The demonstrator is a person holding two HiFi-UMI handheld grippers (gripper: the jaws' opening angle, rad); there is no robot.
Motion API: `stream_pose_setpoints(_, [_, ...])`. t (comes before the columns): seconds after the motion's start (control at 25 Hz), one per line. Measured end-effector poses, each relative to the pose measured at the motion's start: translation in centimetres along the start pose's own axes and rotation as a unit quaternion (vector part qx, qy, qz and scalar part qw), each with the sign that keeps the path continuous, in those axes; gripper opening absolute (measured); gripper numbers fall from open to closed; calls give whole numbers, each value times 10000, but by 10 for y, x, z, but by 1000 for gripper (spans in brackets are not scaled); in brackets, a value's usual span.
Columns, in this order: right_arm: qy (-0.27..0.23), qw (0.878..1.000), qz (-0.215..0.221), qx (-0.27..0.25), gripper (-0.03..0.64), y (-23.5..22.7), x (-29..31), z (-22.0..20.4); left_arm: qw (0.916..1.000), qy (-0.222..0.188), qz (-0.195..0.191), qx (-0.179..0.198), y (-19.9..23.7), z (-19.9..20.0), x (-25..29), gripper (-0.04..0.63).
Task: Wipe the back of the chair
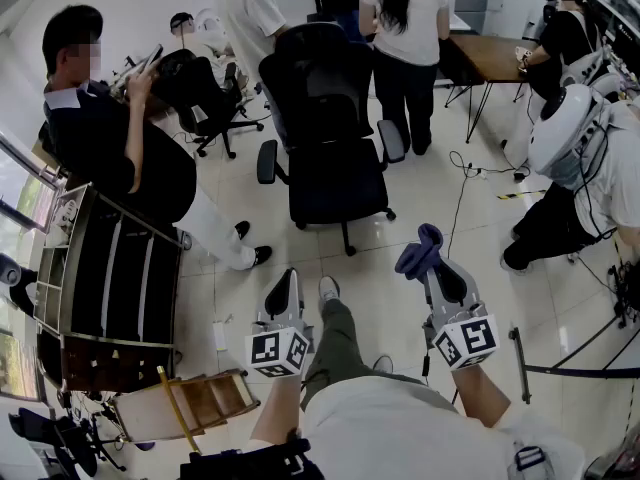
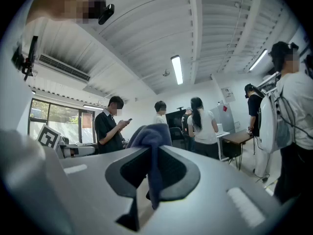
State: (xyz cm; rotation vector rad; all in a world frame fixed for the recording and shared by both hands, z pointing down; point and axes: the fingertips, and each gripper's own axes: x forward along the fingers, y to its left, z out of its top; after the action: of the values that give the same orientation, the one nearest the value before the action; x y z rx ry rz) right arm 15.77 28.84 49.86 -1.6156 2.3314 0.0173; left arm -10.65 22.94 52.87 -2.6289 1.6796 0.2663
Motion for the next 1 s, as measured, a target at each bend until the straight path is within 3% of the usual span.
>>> stream_pose_setpoints(0.28, [-21, 9999, -140, -33, 40, -12, 61, -29, 9996, -116, -40, 256, 48, -8, 60, 0])
stream_pose_setpoints(0.52, [-181, 9995, -204, -146, 40, -27, 172, -31, 9979, -461, 55, 454, 131, 30, 157, 0])
stream_pose_setpoints(0.84, [-124, 9983, -521, -224, 40, -46, 291, -36, 9978, -271, -433, 430, 184, 32, 266, 0])
stream_pose_setpoints(1.0, [-105, 9972, -669, -305, 40, -27, 342, -54, 9961, -369, -643, 477, 228, 35, 301, 0])
